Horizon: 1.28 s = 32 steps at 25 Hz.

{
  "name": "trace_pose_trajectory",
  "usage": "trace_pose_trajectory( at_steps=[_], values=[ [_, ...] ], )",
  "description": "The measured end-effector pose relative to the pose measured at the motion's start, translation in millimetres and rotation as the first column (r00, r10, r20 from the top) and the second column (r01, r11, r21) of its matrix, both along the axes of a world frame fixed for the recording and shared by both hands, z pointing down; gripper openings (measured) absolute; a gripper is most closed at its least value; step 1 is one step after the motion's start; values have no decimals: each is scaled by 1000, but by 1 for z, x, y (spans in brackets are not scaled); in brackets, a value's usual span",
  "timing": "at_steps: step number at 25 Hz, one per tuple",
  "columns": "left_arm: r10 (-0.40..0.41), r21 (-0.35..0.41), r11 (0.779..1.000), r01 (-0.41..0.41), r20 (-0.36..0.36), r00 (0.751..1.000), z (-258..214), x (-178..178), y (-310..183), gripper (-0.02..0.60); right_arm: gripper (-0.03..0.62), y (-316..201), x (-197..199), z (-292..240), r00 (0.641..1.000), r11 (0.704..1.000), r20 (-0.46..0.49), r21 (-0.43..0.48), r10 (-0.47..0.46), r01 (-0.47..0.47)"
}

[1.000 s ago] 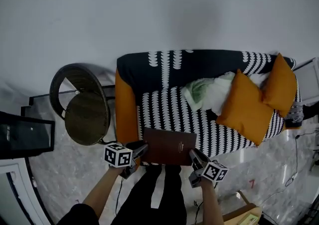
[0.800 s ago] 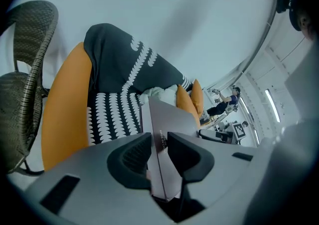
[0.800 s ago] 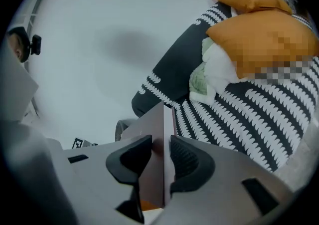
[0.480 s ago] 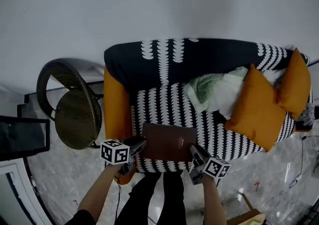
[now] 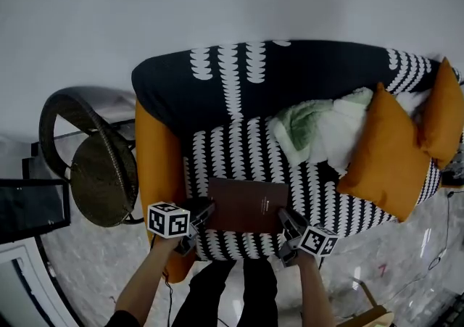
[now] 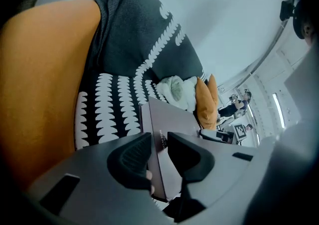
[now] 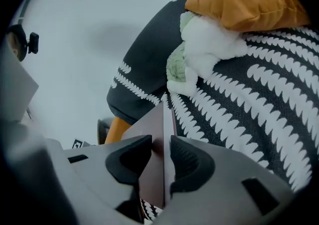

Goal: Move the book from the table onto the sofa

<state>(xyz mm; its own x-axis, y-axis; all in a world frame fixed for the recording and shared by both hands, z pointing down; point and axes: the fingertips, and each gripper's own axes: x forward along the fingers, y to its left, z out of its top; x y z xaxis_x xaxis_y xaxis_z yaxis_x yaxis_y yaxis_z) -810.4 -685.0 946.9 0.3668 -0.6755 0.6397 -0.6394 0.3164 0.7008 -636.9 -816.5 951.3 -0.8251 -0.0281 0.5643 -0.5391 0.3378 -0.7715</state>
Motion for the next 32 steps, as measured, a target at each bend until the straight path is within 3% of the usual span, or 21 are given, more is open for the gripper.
trace_pose_trajectory(
  at_steps=[4, 5, 6, 8, 16, 20, 26, 29, 32],
  values=[
    [-1, 3, 1000, 1, 6, 1000, 6, 4, -6, 114, 141, -6, -2, 5, 1000, 998, -17, 54, -22, 22],
    [4, 1, 1000, -4, 12, 1000, 9, 6, -8, 130, 181, -7, -3, 6, 999, 996, -41, 84, -36, 39],
    [10, -4, 1000, -10, 19, 1000, 11, 8, -9, 188, 220, -7, -4, 8, 996, 992, -68, 112, -51, 58],
    [16, -16, 1000, -15, 30, 999, 15, 10, -9, 224, 232, -6, -5, 11, 992, 986, -102, 141, -73, 87],
    [8, -22, 1000, -7, 28, 1000, -4, 12, -4, 227, 233, -7, -5, -12, 997, 994, -63, 94, -44, 50],
    [16, -5, 1000, -16, 40, 999, -35, 15, -2, 225, 232, -2, -5, -42, 997, 994, -48, 95, -52, 57],
    [67, 56, 996, -74, 118, 991, -102, 26, -6, 204, 224, 7, -11, -108, 997, 988, -6, 136, -74, 74],
    [69, 94, 992, -85, 169, 983, -142, 31, -9, 170, 185, 11, -13, -149, 996, 973, 4, 215, -91, 88],
    [61, 149, 984, -101, 248, 967, -190, 35, -14, 146, 155, 18, -18, -198, 990, 933, 11, 337, -139, 127]
  ],
)
